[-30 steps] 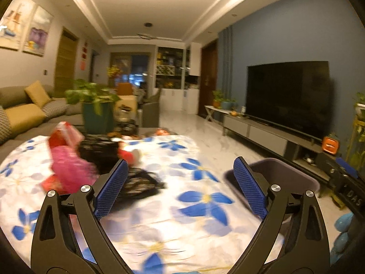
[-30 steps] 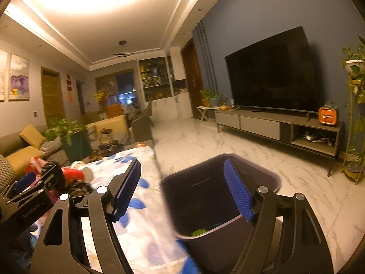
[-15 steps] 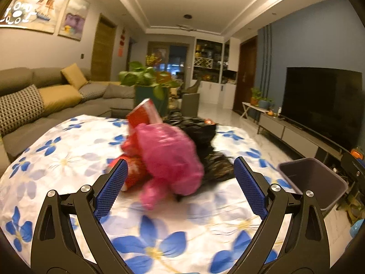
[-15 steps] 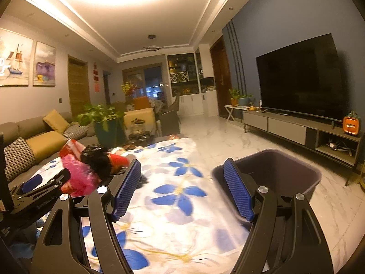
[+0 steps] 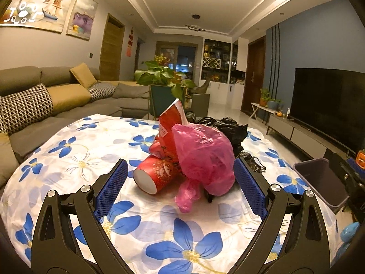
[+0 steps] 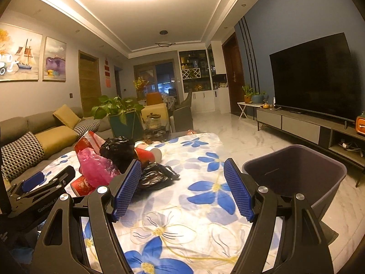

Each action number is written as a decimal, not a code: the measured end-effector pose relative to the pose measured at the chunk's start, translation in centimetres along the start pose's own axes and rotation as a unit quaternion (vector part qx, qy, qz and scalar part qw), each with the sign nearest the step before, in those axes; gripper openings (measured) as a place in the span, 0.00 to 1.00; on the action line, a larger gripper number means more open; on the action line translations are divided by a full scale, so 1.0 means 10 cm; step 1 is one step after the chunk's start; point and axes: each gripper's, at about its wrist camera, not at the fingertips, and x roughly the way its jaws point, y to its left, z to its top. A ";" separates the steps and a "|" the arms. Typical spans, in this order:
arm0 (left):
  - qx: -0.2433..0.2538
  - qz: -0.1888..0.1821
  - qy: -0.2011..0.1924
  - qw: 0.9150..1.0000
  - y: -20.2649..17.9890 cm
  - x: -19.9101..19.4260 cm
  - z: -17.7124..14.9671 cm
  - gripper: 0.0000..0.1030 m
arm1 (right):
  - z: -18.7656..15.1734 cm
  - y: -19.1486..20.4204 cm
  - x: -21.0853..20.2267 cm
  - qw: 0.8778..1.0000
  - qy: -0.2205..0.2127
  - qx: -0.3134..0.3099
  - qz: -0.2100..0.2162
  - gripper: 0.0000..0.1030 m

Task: Collect trash
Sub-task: 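Return both tools to the table and reach toward the pink bag, then grasp the pink plastic bag with the left tool and lift it, then close the right tool on the black trash bag and lift it, then carry the pink bag and black bag over the grey bin and open both tools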

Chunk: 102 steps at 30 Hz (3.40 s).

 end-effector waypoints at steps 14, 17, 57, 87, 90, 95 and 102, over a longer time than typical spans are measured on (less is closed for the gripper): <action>0.005 -0.038 0.044 0.998 -0.24 0.65 0.05 0.61 | -0.03 -0.05 0.25 1.000 0.012 0.001 0.005 0.71; 0.000 -0.046 0.061 0.997 -0.20 0.73 0.01 0.37 | -0.03 -0.03 0.28 1.000 0.015 -0.001 0.010 0.71; -0.068 -0.003 0.013 0.998 0.98 -0.32 0.11 0.02 | -0.53 1.08 0.65 0.982 0.137 -0.033 0.125 0.66; -0.002 -0.066 0.015 0.998 0.23 -0.43 0.14 0.02 | -0.05 0.25 0.06 0.994 0.074 0.003 0.086 0.07; 0.011 -0.080 0.010 0.997 0.05 -0.44 0.15 0.02 | 0.03 0.08 -0.01 0.996 0.060 0.005 0.070 0.07; 0.033 -0.108 0.006 0.994 -0.27 -0.43 0.17 0.02 | 0.13 -0.17 -0.12 0.998 0.039 0.003 0.044 0.07; 0.048 -0.149 0.010 0.988 -0.71 -0.38 0.19 0.02 | 0.21 -0.54 -0.23 1.000 0.019 0.007 0.005 0.07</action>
